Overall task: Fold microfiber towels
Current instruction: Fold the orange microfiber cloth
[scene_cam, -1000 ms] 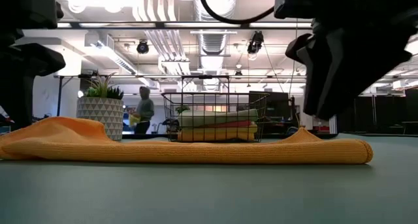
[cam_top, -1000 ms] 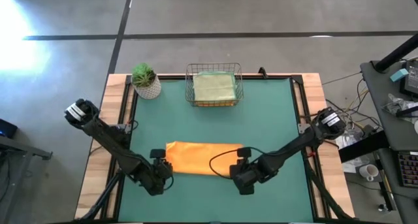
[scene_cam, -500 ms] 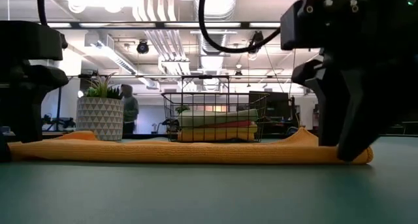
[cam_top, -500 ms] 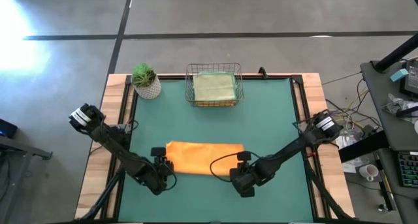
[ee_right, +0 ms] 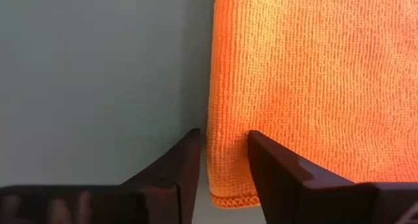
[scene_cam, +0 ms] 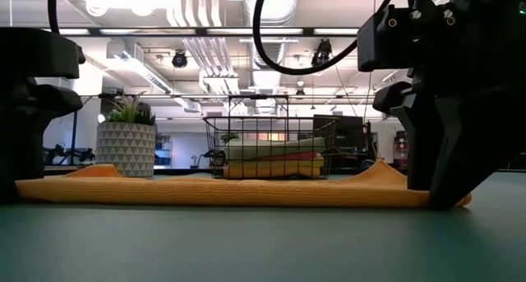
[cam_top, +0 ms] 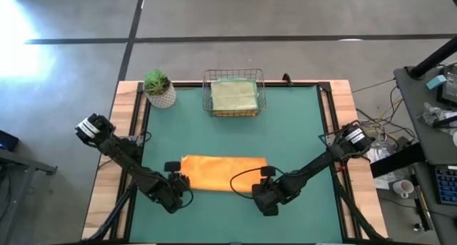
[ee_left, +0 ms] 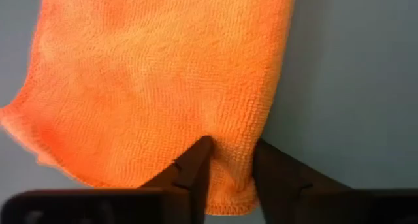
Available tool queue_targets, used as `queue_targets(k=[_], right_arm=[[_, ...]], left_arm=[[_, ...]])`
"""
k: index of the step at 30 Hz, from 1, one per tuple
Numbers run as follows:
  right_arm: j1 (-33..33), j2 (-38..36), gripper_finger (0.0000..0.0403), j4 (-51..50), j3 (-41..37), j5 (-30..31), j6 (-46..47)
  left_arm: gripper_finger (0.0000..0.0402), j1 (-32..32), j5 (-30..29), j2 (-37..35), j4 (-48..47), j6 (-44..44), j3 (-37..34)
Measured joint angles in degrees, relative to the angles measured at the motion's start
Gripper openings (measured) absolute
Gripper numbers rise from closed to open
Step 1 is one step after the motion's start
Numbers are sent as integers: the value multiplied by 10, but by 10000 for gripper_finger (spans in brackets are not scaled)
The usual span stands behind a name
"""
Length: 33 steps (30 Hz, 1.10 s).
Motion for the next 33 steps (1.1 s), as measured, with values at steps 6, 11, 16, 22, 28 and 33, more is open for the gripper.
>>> queue_targets(k=[6, 11, 16, 22, 28, 33], right_arm=[[0, 2, 74, 1, 0, 4, 1], [-2, 2, 23, 0, -1, 8, 15], [-3, -2, 9, -3, -1, 12, 20], [-6, -30, 9, -68, 17, 13, 47], [-4, -65, 8, -180, 97, 15, 51], [-5, -73, 8, -261, 153, 50, 54]], left_arm=[[12, 1, -6, 0, -11, 1, -2], [9, 1, -7, 0, -10, 1, -2], [10, 1, -4, -1, -12, 1, 1], [10, 4, 45, -28, -24, 22, 25], [10, 11, 64, -88, -97, 35, 65], [10, 29, 90, -164, -156, 36, 91]])
